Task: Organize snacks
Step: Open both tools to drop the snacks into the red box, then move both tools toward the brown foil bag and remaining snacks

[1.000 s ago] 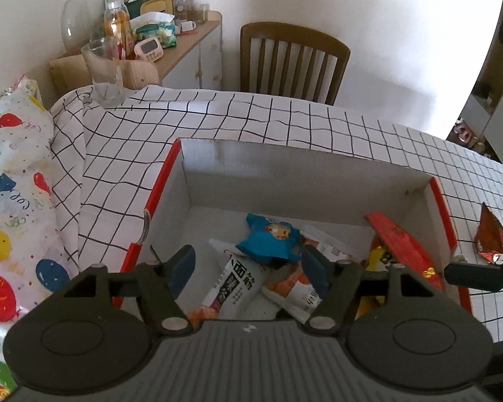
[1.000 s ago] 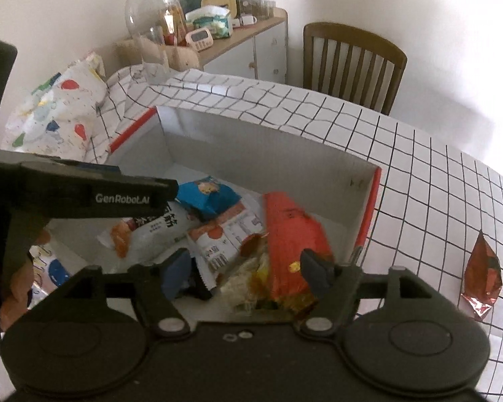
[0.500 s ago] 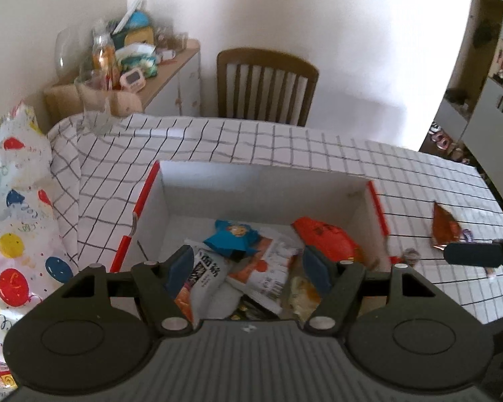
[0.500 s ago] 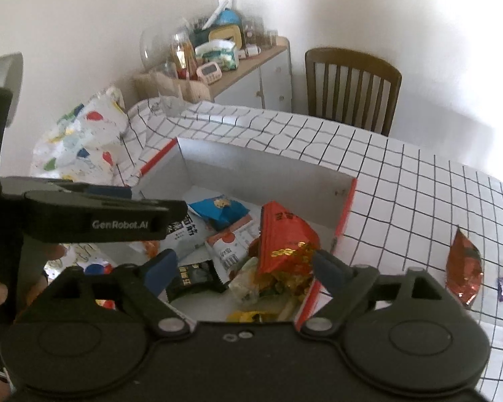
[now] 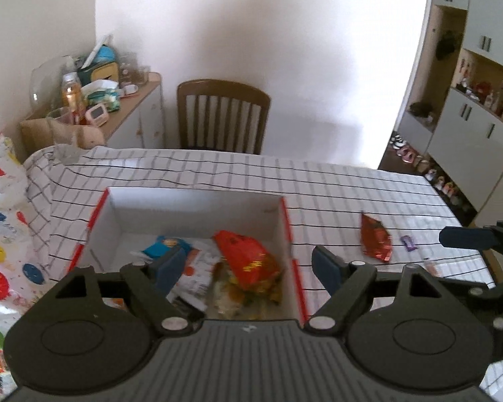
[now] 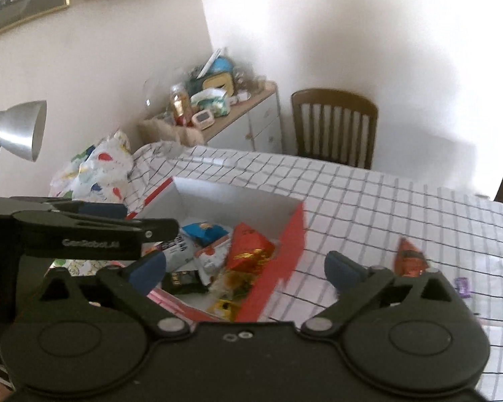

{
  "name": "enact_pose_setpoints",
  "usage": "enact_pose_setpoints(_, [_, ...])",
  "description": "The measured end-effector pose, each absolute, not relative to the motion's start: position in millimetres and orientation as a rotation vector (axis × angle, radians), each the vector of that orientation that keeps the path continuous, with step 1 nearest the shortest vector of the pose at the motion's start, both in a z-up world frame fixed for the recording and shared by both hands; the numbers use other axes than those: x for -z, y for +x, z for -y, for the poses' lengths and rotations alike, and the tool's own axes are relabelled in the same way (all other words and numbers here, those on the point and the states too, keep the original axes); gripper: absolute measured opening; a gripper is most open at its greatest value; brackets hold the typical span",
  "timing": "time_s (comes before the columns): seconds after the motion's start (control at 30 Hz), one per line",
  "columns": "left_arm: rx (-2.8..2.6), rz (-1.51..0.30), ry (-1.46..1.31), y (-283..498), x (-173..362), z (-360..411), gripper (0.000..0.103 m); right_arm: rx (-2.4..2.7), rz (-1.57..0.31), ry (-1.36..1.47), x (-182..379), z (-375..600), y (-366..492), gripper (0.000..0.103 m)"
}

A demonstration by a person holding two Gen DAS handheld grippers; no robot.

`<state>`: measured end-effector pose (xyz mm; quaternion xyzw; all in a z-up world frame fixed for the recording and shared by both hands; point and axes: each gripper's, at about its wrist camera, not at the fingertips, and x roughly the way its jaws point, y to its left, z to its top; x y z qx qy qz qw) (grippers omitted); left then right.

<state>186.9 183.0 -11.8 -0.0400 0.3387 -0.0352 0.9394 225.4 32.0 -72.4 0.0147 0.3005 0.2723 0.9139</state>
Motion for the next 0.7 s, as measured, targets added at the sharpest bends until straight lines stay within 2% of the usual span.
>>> enact_pose_setpoints(0.07, [0.088, -0.696, -0.091, 186.0, 12.0, -172.8, 0.088, -0.554, -0.609, 0.040, 71.0, -18.2, 222.0, 0.102])
enact_pose_setpoints(0.23, [0.105, -0.697, -0.113, 188.0, 17.8, -143.2, 0.092, -0.526, -0.591, 0.067, 72.4, 19.8, 217.8, 0.103])
enact_pose_setpoints(0.33, [0.107, -0.705, -0.137, 193.7, 23.3, -126.0, 0.103, -0.494, -0.587, 0.070, 79.0, 40.9, 216.9, 0.103])
enact_pose_setpoints(0.7, [0.131, -0.743, -0.154, 225.0, 49.6, -56.8, 0.103, -0.392, -0.629, 0.087, 116.5, 119.1, 219.4, 0.103])
